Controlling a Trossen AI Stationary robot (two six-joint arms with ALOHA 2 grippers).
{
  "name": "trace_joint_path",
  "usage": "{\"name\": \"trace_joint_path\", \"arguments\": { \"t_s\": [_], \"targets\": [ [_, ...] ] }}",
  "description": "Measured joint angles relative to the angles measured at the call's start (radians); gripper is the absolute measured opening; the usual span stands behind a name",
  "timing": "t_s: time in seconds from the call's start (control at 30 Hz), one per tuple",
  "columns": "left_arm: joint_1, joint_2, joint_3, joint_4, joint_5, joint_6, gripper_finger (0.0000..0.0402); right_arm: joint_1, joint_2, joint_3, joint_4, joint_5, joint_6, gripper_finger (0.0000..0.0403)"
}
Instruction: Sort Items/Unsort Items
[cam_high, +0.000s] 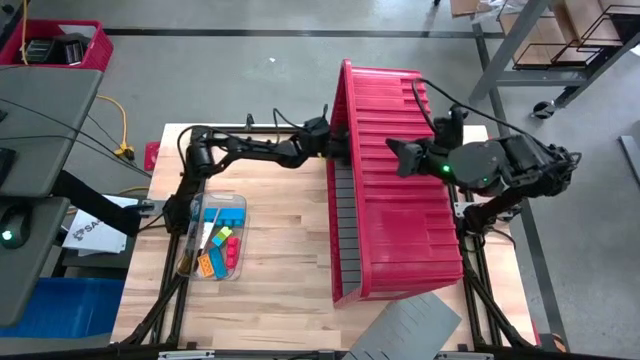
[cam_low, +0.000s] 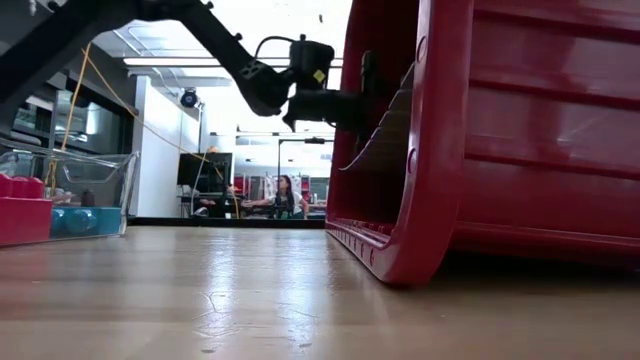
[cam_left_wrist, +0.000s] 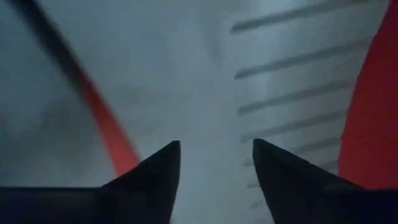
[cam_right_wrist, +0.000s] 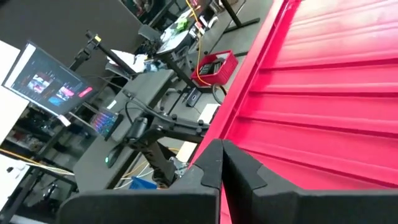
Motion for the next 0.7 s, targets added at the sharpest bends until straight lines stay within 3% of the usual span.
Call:
{"name": "trace_joint_path", "arguments": {
  "t_s": [0.17, 0.37, 0.7],
  "targets": [
    [-0.013, 0.031, 0.098, -0.151, -0.025, -0.002, 0.0224, -0.015, 0.0, 0.0, 0.002, -0.043, 0.0, 0.0],
    [-0.037, 0.035, 0.138, -0.296, -0.131, 0.076, 0.0226, -0.016, 0.0, 0.0, 0.037, -0.048, -0.055, 0.0],
    [-0.079, 0.034, 0.151, -0.416, -0.391, 0.033, 0.0226, -0.016, 0.0, 0.0, 0.12, -0.036, -0.133, 0.0]
  ]
}}
